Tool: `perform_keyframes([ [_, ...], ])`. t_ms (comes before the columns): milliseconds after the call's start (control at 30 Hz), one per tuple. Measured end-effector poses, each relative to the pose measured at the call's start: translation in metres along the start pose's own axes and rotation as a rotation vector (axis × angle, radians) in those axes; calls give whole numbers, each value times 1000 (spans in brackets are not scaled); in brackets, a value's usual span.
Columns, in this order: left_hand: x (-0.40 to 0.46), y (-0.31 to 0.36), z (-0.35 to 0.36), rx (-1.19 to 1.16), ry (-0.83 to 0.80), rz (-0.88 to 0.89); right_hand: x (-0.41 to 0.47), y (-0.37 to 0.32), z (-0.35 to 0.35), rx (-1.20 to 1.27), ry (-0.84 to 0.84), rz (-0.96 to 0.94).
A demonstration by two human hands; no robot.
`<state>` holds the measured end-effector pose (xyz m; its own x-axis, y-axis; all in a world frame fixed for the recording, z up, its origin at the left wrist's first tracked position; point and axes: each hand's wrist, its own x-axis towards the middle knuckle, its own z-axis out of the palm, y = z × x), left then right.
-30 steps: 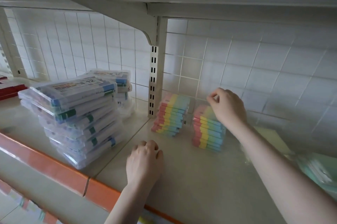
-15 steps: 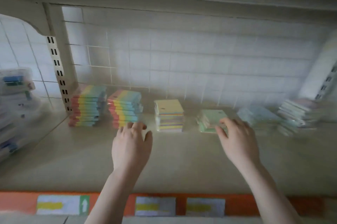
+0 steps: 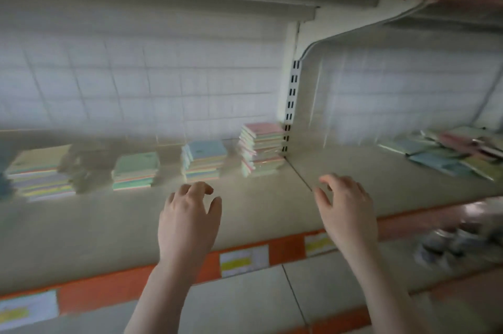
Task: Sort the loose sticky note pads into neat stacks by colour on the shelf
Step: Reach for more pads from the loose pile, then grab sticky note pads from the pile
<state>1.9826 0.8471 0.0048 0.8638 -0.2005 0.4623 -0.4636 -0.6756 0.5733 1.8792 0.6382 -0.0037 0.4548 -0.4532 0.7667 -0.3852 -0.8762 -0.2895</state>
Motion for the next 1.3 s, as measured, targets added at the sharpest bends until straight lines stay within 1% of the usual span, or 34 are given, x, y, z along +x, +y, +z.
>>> perform_keyframes([
  [133, -4, 63, 40, 2, -54, 52, 18, 69, -11, -56, -32, -3],
  [333, 6, 134, 106, 7, -113, 144, 40, 170, -12, -97, -99, 101],
  [400, 11, 150, 119, 13, -134, 157, 51, 193, -12, -104, -128, 105],
  [600, 35, 223, 190, 3, -185, 208, 94, 295, -7, -157, -121, 145],
  [733, 49, 268, 222, 7, -207, 221, 121, 352, -9, -138, -94, 201],
  [867, 53, 302, 252, 45, -234, 195, 143, 403, -11, -138, -79, 193],
  [1033, 36, 340, 296, 87, -235, 129, 159, 473, -9, -74, -161, 227],
  [1200, 7, 395, 346, 108, -221, 22, 168, 528, -11, 60, -260, 141],
  [1300, 0, 424, 378, 119, -210, 13, 169, 553, -11, 109, -273, 71],
])
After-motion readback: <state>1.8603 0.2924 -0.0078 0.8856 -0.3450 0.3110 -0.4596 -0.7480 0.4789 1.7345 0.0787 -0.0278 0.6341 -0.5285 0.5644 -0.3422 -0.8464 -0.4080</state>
